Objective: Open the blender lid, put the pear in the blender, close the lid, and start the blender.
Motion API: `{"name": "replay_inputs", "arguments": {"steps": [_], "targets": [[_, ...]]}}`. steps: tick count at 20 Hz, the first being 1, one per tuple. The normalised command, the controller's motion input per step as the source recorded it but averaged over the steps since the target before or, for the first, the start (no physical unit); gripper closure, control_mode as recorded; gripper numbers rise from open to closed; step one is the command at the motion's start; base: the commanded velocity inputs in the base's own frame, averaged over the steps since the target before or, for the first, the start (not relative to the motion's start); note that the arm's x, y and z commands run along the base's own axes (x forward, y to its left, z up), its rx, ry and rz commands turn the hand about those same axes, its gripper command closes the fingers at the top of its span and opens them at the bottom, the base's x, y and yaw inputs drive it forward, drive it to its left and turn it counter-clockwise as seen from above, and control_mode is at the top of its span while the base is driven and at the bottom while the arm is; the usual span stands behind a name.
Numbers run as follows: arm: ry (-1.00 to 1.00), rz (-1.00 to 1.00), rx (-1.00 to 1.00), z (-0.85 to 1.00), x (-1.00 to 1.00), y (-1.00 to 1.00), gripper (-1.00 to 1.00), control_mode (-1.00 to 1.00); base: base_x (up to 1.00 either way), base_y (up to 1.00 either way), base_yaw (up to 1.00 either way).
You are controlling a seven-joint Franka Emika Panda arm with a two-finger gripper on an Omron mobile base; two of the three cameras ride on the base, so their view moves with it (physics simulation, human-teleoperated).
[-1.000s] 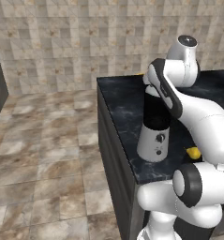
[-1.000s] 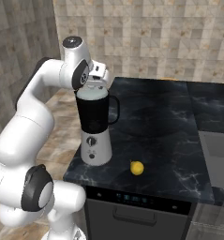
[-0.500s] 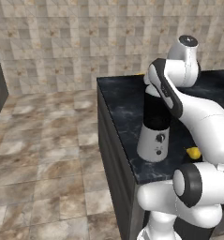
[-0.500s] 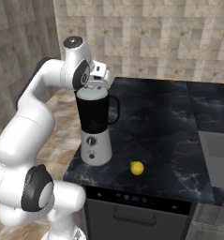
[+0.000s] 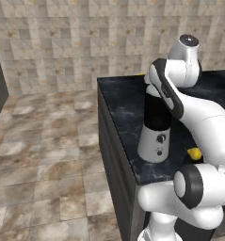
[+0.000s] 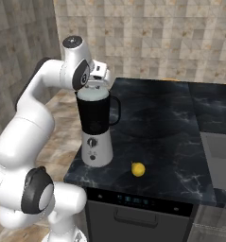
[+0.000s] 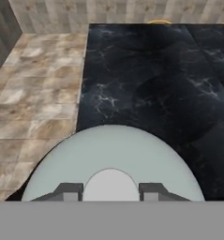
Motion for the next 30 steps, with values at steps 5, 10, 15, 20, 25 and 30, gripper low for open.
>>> {"name": "replay_inputs", "arguments": {"steps": [5, 10, 15, 20, 25, 30], "targets": [[-0.21, 0.0, -0.06, 1.0, 0.0, 0.01, 1.0, -1.0, 0.0, 0.0, 0.0], [-0.1, -0.02, -0.03, 0.99, -0.02, 0.0, 1.0, -1.0, 0.0, 0.0, 0.0], [-0.09, -0.06, 0.0, 0.4, -0.41, -0.57, 1.0, -1.0, 0.0, 0.0, 0.0], [-0.15, -0.06, 0.03, -0.05, -0.77, -1.0, 1.0, -1.0, 0.0, 0.0, 0.0], [-0.08, -0.08, 0.02, -0.38, -0.8, -1.0, 1.0, -1.0, 0.0, 0.0, 0.0], [-0.02, -0.09, 0.0, -0.75, -0.67, -1.0, 1.0, -1.0, 0.0, 0.0, 0.0]]}}
